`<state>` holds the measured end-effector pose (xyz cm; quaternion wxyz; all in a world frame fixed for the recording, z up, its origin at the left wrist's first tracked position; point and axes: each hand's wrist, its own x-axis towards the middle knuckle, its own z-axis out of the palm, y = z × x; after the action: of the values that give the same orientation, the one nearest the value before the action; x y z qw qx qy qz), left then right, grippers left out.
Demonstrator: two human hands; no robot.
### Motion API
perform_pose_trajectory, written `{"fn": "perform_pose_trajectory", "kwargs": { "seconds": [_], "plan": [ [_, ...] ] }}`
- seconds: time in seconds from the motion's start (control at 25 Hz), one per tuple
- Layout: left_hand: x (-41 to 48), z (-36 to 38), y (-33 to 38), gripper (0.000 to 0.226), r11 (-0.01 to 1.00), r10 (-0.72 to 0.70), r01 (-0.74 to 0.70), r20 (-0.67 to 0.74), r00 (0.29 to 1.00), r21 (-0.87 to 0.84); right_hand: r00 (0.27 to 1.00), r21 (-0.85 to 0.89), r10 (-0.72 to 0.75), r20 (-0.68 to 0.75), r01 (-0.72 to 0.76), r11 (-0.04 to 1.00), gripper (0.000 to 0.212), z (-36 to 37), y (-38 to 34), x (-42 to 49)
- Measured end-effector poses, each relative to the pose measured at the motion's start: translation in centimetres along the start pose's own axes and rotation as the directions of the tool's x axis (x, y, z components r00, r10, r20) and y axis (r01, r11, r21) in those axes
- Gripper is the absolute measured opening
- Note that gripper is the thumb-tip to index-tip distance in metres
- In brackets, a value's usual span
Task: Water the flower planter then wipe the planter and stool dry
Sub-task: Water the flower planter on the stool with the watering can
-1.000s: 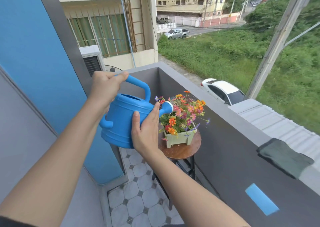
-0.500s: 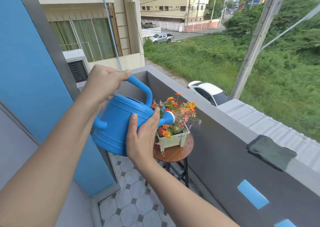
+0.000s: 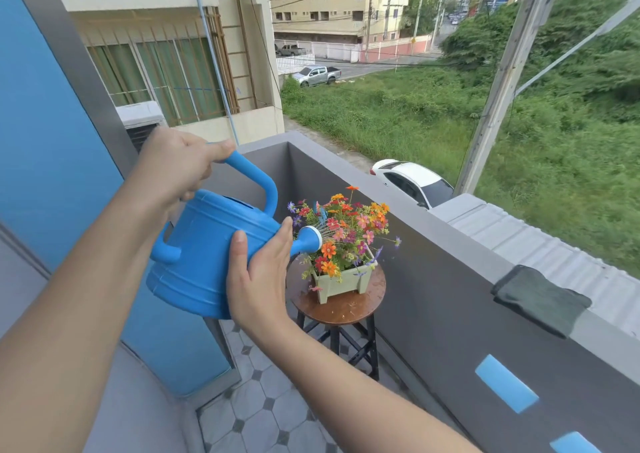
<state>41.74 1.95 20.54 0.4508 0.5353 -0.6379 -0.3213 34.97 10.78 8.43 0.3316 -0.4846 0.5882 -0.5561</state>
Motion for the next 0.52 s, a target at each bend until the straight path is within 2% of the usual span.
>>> {"fn": "perform_pose_trajectory", "kwargs": {
  "seconds": [0.24,0.4,0.52],
  "plan": [
    [-0.3,0.2,0.3,0.030,1.000,-0.016,0.015,0.056,0.998,0.021,0.999,0.038,0.036,0.000,-0.035,0.999,0.080,-0.1,-0.2,-0.8],
    [0.2,0.5,0.6,0.032,1.000,0.005,-0.005,-0.034,0.999,0.005,0.999,0.018,-0.009,-0.036,0.010,1.000,0.080,-0.8,-0.6,1.1],
    [0.8,0.4,0.5,0.042,1.000,0.016,-0.014,-0.108,0.994,0.017,1.000,-0.012,-0.028,-0.009,0.027,1.000,0.083,-0.9,-0.8,2.5]
  ]
}}
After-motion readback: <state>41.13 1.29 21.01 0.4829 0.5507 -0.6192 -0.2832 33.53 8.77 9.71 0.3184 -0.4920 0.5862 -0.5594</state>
